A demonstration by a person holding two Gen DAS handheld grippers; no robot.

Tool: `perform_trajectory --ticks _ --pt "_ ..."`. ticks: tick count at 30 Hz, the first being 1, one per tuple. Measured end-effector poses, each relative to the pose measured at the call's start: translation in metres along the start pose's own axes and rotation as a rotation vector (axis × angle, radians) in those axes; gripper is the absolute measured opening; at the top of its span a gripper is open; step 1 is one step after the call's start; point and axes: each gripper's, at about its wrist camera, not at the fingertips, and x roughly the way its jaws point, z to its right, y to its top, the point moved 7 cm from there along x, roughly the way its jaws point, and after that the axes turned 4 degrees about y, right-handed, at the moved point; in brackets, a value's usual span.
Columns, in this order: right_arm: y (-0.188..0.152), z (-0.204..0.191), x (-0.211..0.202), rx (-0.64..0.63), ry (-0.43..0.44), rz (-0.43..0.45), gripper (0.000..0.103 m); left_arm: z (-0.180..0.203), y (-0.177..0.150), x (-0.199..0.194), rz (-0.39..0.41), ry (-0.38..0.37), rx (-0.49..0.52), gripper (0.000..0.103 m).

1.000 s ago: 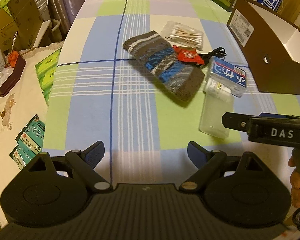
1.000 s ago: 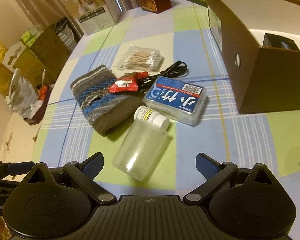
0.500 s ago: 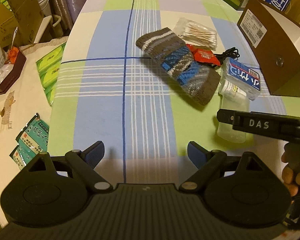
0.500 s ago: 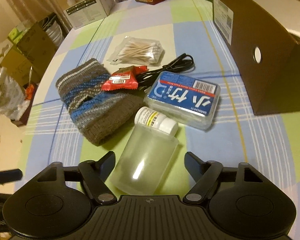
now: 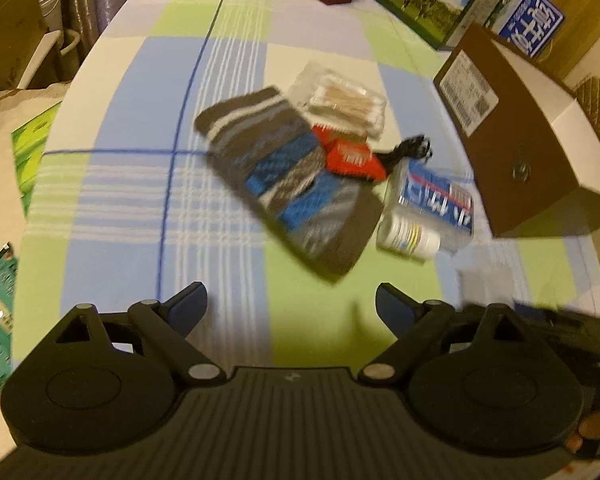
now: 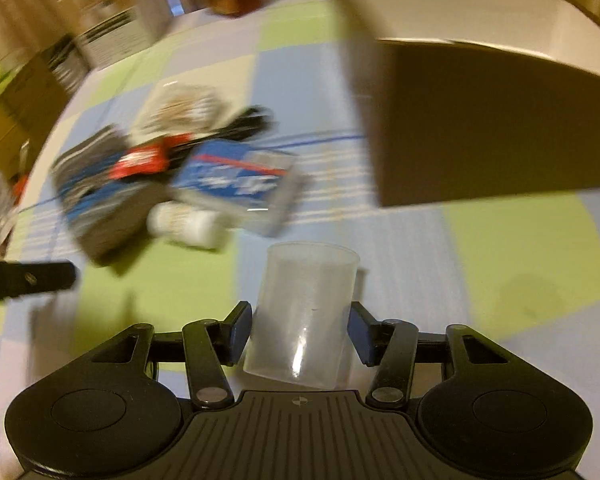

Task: Organize objects
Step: 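Grasp the clear plastic cup with the right tool while the left tool grasps the striped knit sock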

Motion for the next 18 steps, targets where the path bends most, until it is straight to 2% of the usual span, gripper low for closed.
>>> perform_trajectory --ticks 6,9,11,13,14,18 --pt "0.005 0.068 -0.021 0.121 -0.082 0.039 0.05 -0.003 0.027 0.023 0.03 -0.014 -0.068 0.084" --pt "0.007 0.089 -0.028 0.151 -0.11 0.048 0.05 -0.006 0.036 0.033 0.034 -0.034 -0.114 0.068" --pt "0.006 0.095 -0.031 0.154 -0.123 0.045 0.049 -0.007 0.037 0.037 0.022 -0.045 -0.128 0.039" --pt "0.006 0.098 -0.032 0.132 -0.125 0.045 0.049 -0.009 0.034 0.036 0.004 -0.082 -0.151 0.021" --pt "0.006 0.099 -0.033 0.12 -0.117 0.045 0.049 -0.011 0.032 0.033 0.003 -0.097 -0.162 0.016" --pt "0.004 0.096 -0.034 0.062 -0.085 0.042 0.048 -0.021 0.015 0.015 -0.014 -0.128 -0.14 0.013"
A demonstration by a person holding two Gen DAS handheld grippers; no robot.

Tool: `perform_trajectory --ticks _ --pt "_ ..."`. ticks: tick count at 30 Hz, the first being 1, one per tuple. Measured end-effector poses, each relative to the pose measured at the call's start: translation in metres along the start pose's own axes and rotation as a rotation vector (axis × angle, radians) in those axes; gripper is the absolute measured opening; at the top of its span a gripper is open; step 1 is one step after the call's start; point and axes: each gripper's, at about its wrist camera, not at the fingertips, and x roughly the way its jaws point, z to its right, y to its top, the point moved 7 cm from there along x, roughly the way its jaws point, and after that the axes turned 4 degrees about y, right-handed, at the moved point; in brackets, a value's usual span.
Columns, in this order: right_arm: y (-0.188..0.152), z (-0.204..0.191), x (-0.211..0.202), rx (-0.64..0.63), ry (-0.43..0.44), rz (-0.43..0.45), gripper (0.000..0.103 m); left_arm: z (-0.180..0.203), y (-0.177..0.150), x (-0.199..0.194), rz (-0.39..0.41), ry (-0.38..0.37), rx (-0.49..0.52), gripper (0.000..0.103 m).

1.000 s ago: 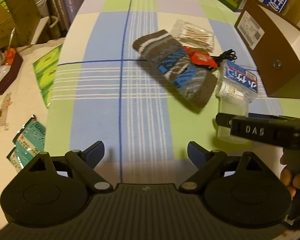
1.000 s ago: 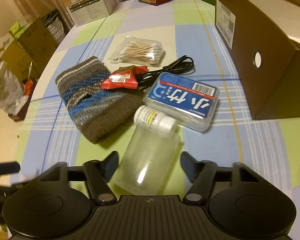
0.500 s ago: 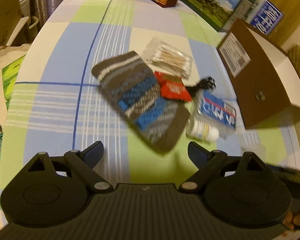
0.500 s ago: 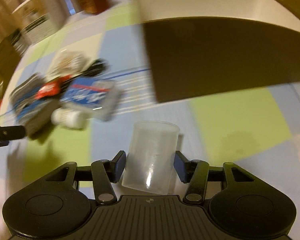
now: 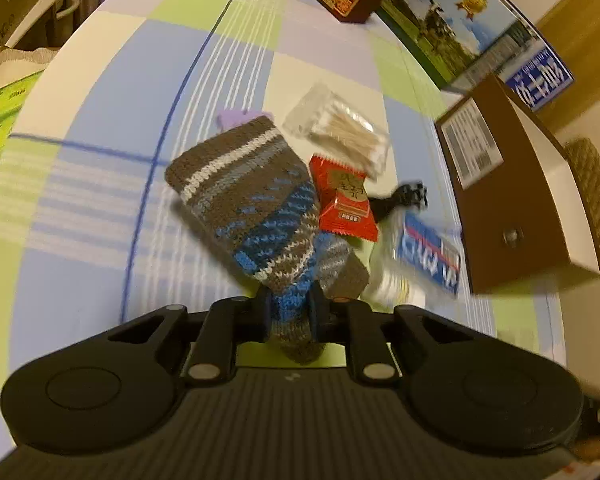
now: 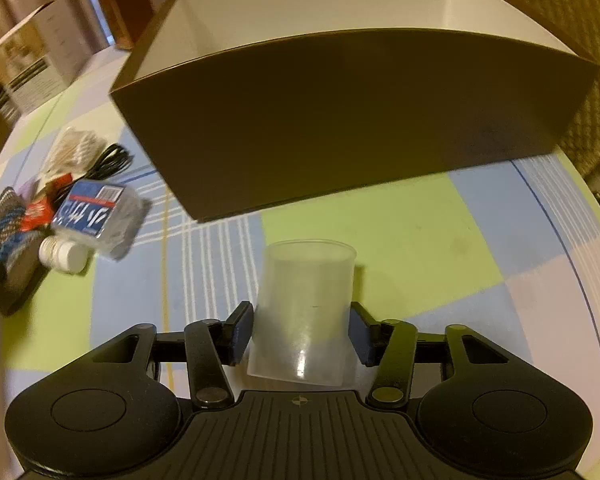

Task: Organize objects
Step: 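Grasp the clear plastic cup with the right tool while the left tool grasps the striped knit sock, then lift the sock and cup with both tools and carry them toward the brown box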

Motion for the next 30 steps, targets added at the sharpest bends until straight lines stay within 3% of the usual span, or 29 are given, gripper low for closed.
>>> perform_trajectory --ticks 6,9,10,11,13,14,16,19,22,26,27,29,30 --pt "-0.004 0.0 -0.005 -0.073 0.068 -0.022 0.048 -0.026 -0.044 -0.033 -0.102 -0.053 0.062 0.012" --pt "-0.007 0.002 -0.007 -0.094 0.094 -0.034 0.048 -0.039 -0.06 -0.043 -0.131 -0.006 0.127 0.023" --pt "-0.007 0.003 -0.007 -0.087 0.091 -0.033 0.048 -0.043 -0.062 -0.043 -0.127 0.022 0.13 0.034" --pt "-0.007 0.004 -0.007 -0.081 0.1 -0.034 0.048 -0.046 -0.063 -0.043 -0.127 0.041 0.114 0.058" --pt "-0.006 0.006 -0.007 -0.068 0.11 -0.038 0.052 -0.049 -0.058 -0.042 -0.103 0.069 0.034 0.088" --pt "-0.005 0.007 -0.008 -0.053 0.11 -0.036 0.062 -0.048 -0.054 -0.041 -0.082 0.06 -0.01 0.089" --pt "-0.004 0.008 -0.009 -0.03 0.119 -0.025 0.073 -0.043 -0.046 -0.035 -0.073 0.036 -0.087 0.09" --pt "-0.004 0.007 -0.01 -0.024 0.112 -0.016 0.076 -0.035 -0.037 -0.018 -0.072 0.096 -0.146 0.092" --pt "-0.004 0.009 -0.01 0.002 0.112 -0.007 0.076 -0.022 -0.03 -0.007 -0.051 0.186 -0.102 0.094" --pt "-0.006 0.012 -0.01 0.022 0.106 0.001 0.076 -0.003 -0.028 0.008 -0.029 0.329 0.035 0.093" --pt "-0.006 0.012 -0.01 0.023 0.106 0.003 0.076 0.002 -0.029 0.012 -0.025 0.362 0.077 0.09" --pt "-0.006 0.012 -0.01 0.022 0.109 0.014 0.076 0.009 -0.033 0.012 0.002 0.402 0.165 0.07" --pt "-0.006 0.011 -0.011 0.019 0.112 0.018 0.076 0.013 -0.034 0.01 0.012 0.382 0.186 0.061"
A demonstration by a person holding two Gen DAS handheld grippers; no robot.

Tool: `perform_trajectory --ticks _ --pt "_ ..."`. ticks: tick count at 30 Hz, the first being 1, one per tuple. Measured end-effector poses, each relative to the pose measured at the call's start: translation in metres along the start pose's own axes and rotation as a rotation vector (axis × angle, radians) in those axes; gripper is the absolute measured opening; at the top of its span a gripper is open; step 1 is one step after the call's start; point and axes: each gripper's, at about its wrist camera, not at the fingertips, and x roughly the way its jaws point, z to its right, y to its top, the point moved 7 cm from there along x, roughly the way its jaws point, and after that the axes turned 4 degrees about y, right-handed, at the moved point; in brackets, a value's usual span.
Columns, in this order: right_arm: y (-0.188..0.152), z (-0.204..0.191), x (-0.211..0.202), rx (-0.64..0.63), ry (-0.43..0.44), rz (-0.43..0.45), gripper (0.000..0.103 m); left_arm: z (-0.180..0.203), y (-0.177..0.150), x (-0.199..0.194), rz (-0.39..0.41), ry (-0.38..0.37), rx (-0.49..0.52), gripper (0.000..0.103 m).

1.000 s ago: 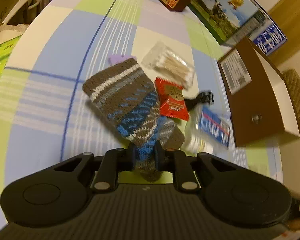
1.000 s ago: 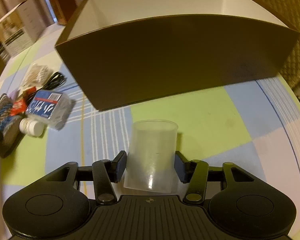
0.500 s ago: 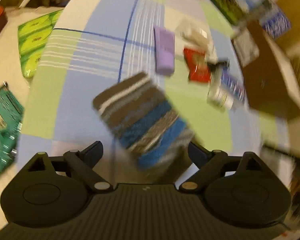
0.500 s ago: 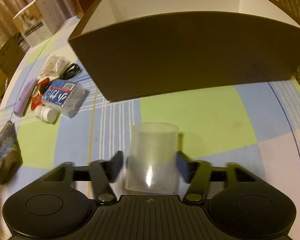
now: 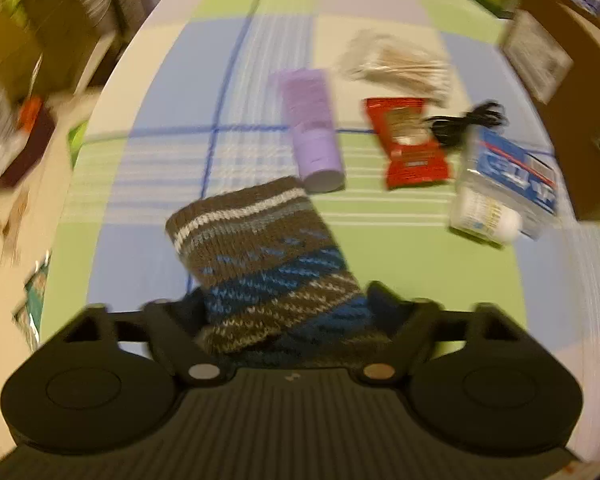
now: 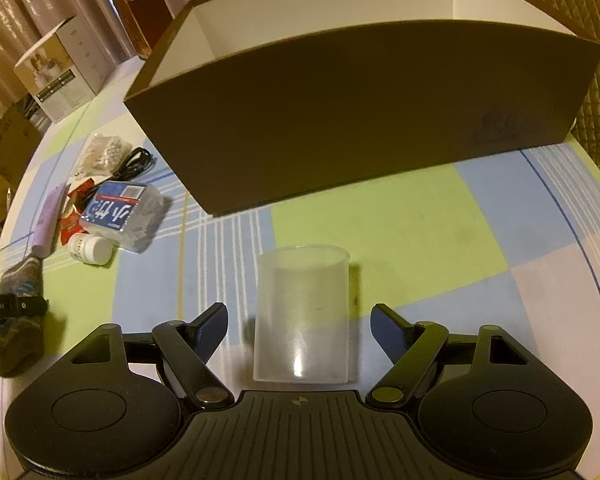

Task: Organize objects
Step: 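Lift the sock and cup with both tools and carry them toward the brown box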

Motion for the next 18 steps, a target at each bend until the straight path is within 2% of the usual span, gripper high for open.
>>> perform_trajectory --ticks 1,2,4,7,9,10,18 --pt "0.0 -0.001 0.0 -0.004 0.001 0.002 0.076 0.0 -0.001 -0.003 0.007 -0.011 0.007 0.044" --pt "0.0 -0.001 0.0 -0.01 0.002 0.004 0.076 0.001 -0.002 -0.006 0.009 -0.023 0.015 0.033" --pt "0.001 -0.002 0.0 -0.022 0.005 0.006 0.076 -0.002 -0.004 -0.01 0.005 -0.044 0.009 0.028" --pt "0.002 -0.002 0.001 -0.038 0.001 0.013 0.075 0.001 -0.008 -0.016 0.001 -0.048 0.008 0.028" --pt "0.002 -0.001 0.004 -0.059 -0.008 0.003 0.065 0.003 -0.013 -0.022 -0.005 -0.057 0.006 0.027" --pt "0.002 0.0 0.005 -0.072 -0.012 -0.006 0.051 0.003 -0.016 -0.026 -0.006 -0.061 0.006 0.027" --pt "0.0 0.0 -0.004 -0.156 0.031 -0.006 0.049 0.025 -0.027 -0.06 0.016 -0.113 0.014 0.027"
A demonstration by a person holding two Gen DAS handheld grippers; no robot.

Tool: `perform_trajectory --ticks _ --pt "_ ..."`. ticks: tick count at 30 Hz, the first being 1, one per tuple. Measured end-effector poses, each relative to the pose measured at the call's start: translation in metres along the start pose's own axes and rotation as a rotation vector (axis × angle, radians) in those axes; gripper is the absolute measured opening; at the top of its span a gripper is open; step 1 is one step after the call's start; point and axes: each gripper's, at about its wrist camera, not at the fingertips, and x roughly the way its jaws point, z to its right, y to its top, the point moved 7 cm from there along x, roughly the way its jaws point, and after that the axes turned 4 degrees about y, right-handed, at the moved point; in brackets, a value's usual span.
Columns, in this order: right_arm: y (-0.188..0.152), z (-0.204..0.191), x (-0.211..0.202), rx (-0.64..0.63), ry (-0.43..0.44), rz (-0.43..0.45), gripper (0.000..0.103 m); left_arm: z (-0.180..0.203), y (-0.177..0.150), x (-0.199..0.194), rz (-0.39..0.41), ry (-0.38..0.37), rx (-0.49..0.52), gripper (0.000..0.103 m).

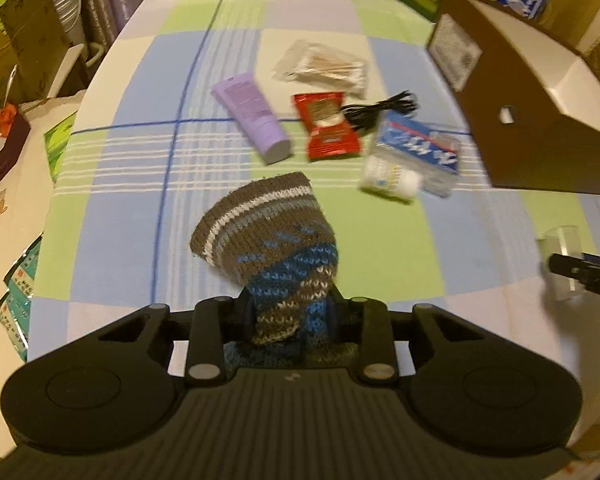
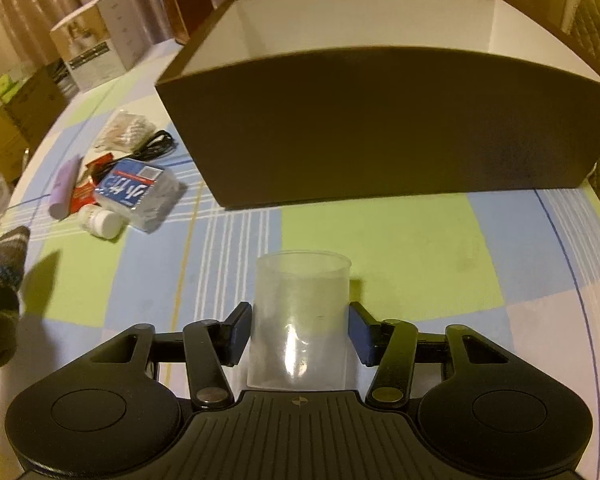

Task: Organize objects
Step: 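Lift the sock and cup with both tools and carry them toward the brown box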

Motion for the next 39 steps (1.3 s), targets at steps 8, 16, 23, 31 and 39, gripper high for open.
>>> perform_trajectory --ticks 8,16,23,31,39 --pt "0.018 0.009 -0.041 -0.012 0.066 0.055 0.049 0.055 0.022 -0.038 0.09 -0.088 0.057 0.027" --pt "0.05 0.034 -0.086 -0.034 0.091 0.142 0.049 0.13 0.064 -0.067 0.199 -0.191 0.139 0.028" --pt "0.096 0.068 -0.109 -0.065 0.083 0.214 0.049 0.19 0.112 -0.069 0.269 -0.224 0.181 0.028" --pt "0.149 0.109 -0.108 -0.109 0.048 0.274 0.049 0.234 0.156 -0.048 0.289 -0.199 0.197 0.028" --pt "0.192 0.134 -0.076 -0.086 0.056 0.26 0.049 0.26 0.196 -0.003 0.248 -0.133 0.219 0.028"
